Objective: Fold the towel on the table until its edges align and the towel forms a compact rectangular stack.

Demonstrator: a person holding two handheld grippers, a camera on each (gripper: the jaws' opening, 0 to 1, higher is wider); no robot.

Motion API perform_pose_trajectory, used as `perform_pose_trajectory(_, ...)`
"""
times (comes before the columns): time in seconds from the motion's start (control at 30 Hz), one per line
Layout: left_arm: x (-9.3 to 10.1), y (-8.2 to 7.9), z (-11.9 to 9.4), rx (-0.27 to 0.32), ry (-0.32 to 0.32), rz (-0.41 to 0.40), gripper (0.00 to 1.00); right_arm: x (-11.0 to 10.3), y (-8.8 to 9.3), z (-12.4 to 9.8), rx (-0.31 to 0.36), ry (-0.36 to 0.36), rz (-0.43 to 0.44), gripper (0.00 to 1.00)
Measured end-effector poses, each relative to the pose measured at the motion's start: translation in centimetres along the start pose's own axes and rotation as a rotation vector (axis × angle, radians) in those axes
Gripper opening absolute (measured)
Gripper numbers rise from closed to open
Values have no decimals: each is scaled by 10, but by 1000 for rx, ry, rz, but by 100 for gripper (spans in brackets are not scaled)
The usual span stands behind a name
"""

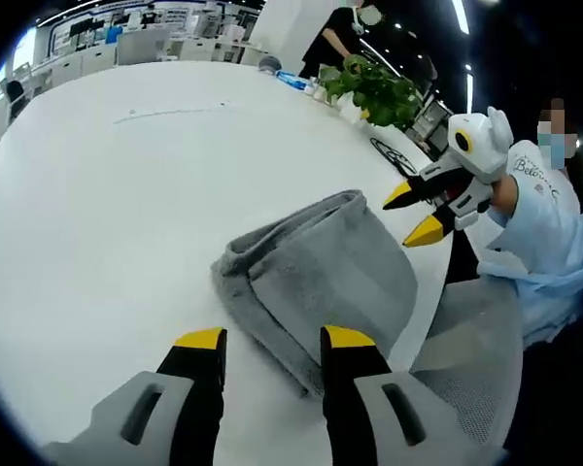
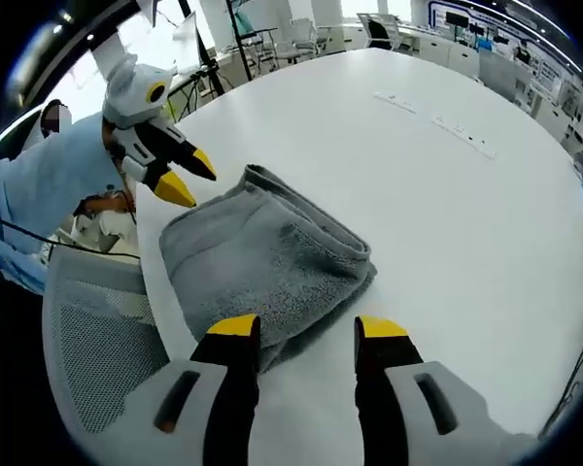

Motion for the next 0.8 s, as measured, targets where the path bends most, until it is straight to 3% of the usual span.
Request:
perform_pose_trajectory(0.73, 13, 22, 18, -10, 10, -111, 39, -5, 30, 19, 23, -38, 177, 34)
perform_pose_trajectory(0.8, 14, 27, 23, -31, 4, -115, 38, -4, 33, 22, 25, -41, 197, 34)
Point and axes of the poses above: the point that each gripper's makers call its tool centre point, and the gripper's own axes: z roughly forward along the fingers, x roughly to its right, y roughly out of its underside, the point moved 10 cm from there along -z, roughly backward along the fingers, and after that the axes turned 12 degrees about z, right-handed, at the moved point
